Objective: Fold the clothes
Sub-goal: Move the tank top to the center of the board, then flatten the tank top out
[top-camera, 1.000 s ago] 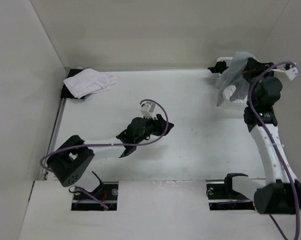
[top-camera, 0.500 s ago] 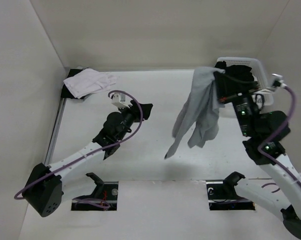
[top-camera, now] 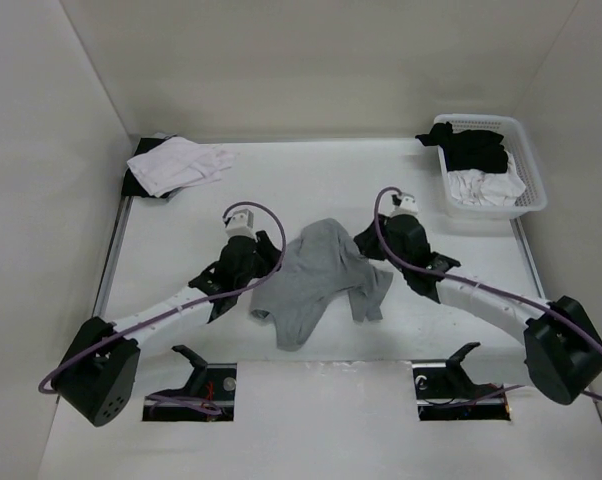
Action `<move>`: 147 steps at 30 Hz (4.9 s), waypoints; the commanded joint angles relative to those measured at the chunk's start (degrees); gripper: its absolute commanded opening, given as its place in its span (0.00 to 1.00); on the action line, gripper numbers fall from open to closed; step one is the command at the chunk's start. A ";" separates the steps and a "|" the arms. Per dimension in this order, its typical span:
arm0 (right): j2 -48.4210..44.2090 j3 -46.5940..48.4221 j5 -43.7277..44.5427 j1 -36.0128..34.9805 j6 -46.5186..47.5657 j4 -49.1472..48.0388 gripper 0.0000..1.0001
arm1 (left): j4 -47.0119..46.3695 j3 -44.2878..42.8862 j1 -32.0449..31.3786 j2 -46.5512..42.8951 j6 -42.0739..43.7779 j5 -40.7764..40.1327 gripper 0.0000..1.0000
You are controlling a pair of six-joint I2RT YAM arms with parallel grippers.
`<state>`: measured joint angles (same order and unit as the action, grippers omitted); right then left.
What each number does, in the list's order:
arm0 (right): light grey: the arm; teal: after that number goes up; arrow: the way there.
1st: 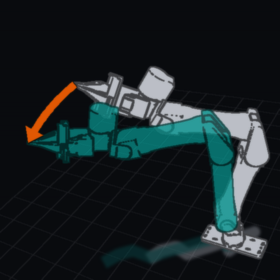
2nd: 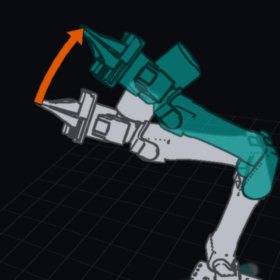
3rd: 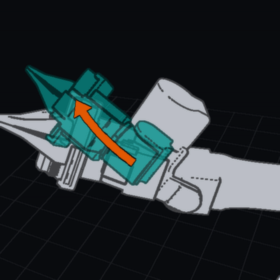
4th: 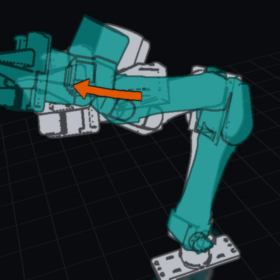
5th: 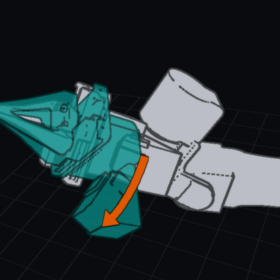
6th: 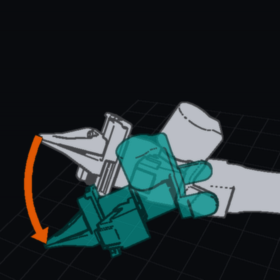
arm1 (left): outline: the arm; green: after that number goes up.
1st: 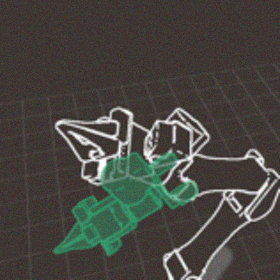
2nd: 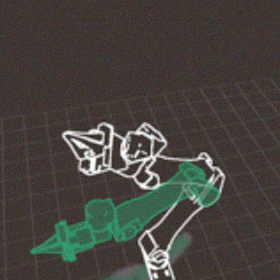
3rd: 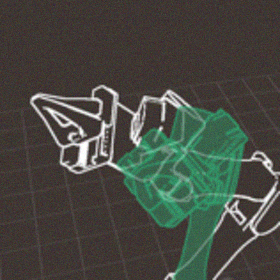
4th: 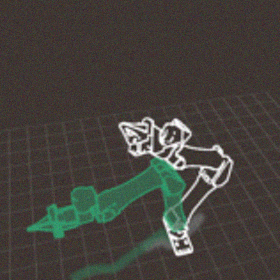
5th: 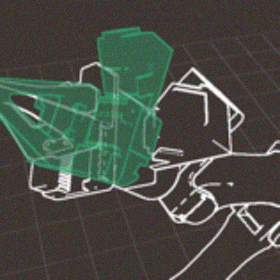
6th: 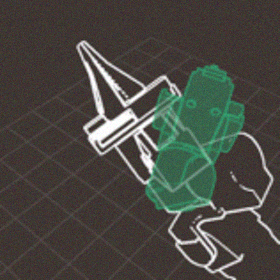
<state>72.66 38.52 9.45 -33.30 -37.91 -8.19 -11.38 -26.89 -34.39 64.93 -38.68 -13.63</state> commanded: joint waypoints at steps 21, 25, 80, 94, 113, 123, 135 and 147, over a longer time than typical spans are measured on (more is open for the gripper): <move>16.89 5.42 -1.89 -42.15 -6.30 0.37 0.61 | 25.26 6.59 -5.73 -9.11 -14.14 -11.77 0.62; 19.96 6.39 -3.47 -42.33 -6.65 -1.39 0.49 | 25.61 7.29 -5.64 -11.31 -14.67 -10.64 0.61; -47.52 9.61 13.73 -21.56 5.21 29.79 0.06 | 17.71 -28.54 -31.11 -24.40 8.68 -20.19 0.00; -34.71 47.08 22.71 -44.88 23.57 25.34 0.03 | -11.89 -54.57 -47.31 -14.48 51.13 -33.65 0.00; 20.88 56.27 -14.72 10.48 11.37 11.69 0.04 | -2.77 -49.53 14.99 25.02 10.64 -3.17 0.05; 34.16 64.21 -11.30 16.66 8.56 15.69 0.58 | 8.94 -60.80 16.27 38.38 10.46 -1.74 0.46; 2.86 4.13 3.54 -2.59 -0.84 -2.54 0.07 | 22.50 -21.27 -26.18 13.56 8.73 -25.64 0.10; -25.80 -21.47 3.29 -7.61 -7.79 4.58 0.31 | 42.74 -17.14 -48.69 16.90 -20.02 -24.69 0.26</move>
<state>51.13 18.06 11.62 -39.62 -42.98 -3.84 26.33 -43.44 -81.12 81.58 -50.87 -37.34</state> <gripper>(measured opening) 0.302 0.253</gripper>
